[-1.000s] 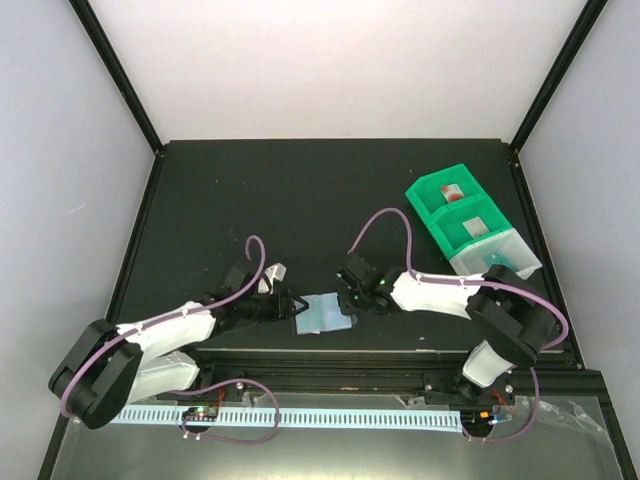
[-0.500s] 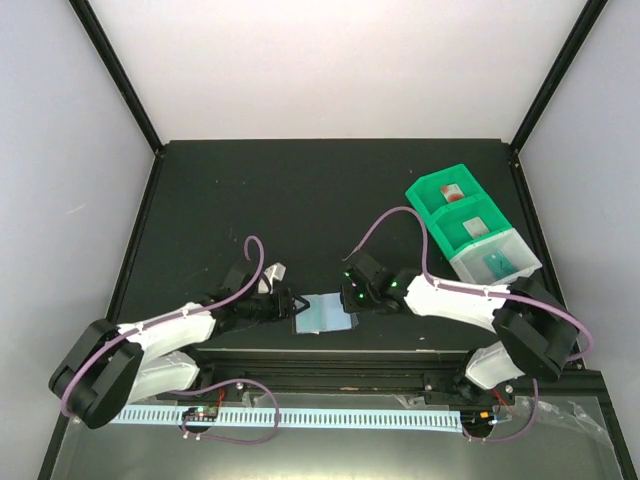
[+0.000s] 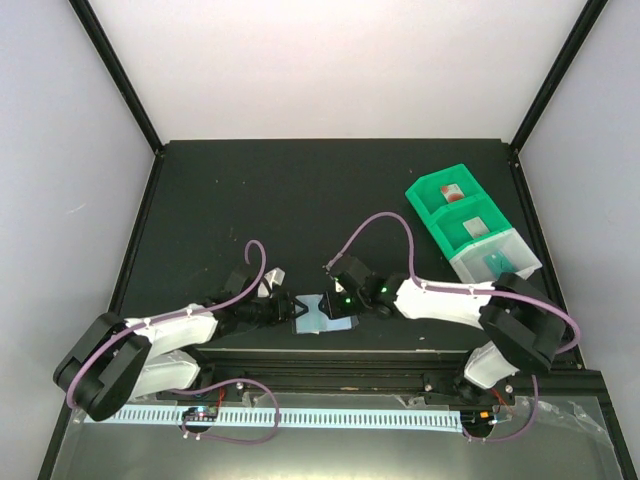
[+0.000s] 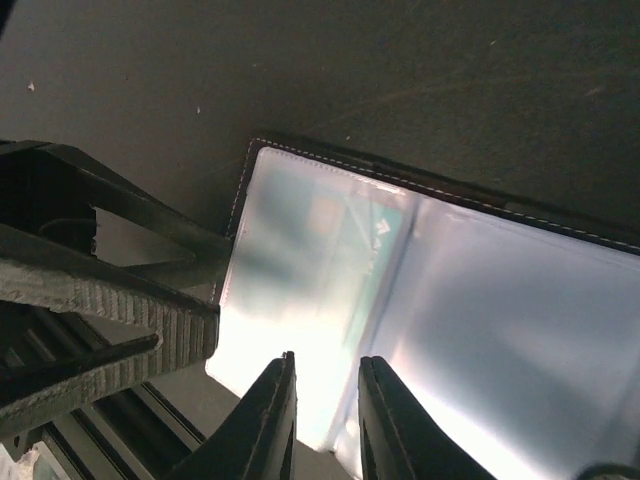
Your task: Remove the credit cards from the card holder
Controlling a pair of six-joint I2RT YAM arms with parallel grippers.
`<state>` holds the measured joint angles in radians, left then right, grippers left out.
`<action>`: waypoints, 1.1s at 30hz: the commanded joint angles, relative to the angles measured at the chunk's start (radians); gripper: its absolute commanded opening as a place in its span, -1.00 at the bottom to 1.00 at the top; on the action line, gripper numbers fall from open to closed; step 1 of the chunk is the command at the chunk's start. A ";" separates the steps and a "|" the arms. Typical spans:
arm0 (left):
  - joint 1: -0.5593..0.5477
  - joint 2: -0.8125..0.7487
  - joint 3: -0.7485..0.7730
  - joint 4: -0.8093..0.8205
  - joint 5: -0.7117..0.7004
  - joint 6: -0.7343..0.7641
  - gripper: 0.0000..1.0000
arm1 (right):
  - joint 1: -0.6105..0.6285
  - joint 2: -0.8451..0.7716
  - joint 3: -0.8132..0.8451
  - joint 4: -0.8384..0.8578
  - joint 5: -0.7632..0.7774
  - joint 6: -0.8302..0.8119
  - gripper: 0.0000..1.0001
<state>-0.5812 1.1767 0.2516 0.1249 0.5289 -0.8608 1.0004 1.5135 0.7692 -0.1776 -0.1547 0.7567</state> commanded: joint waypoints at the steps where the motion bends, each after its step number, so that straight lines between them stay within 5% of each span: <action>1: 0.008 -0.004 -0.007 0.029 0.011 -0.002 0.08 | 0.009 0.057 0.007 0.110 -0.075 0.033 -0.59; 26: 0.008 -0.047 0.015 -0.049 -0.019 0.020 0.09 | 0.010 0.184 -0.017 0.108 0.035 0.034 -0.94; 33: 0.008 -0.152 0.028 -0.116 -0.031 -0.001 0.27 | 0.010 0.199 -0.038 0.140 0.018 0.042 -0.98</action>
<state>-0.5816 1.0763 0.2443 0.0528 0.5159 -0.8570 1.0084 1.6814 0.7628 -0.0490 -0.1810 0.7921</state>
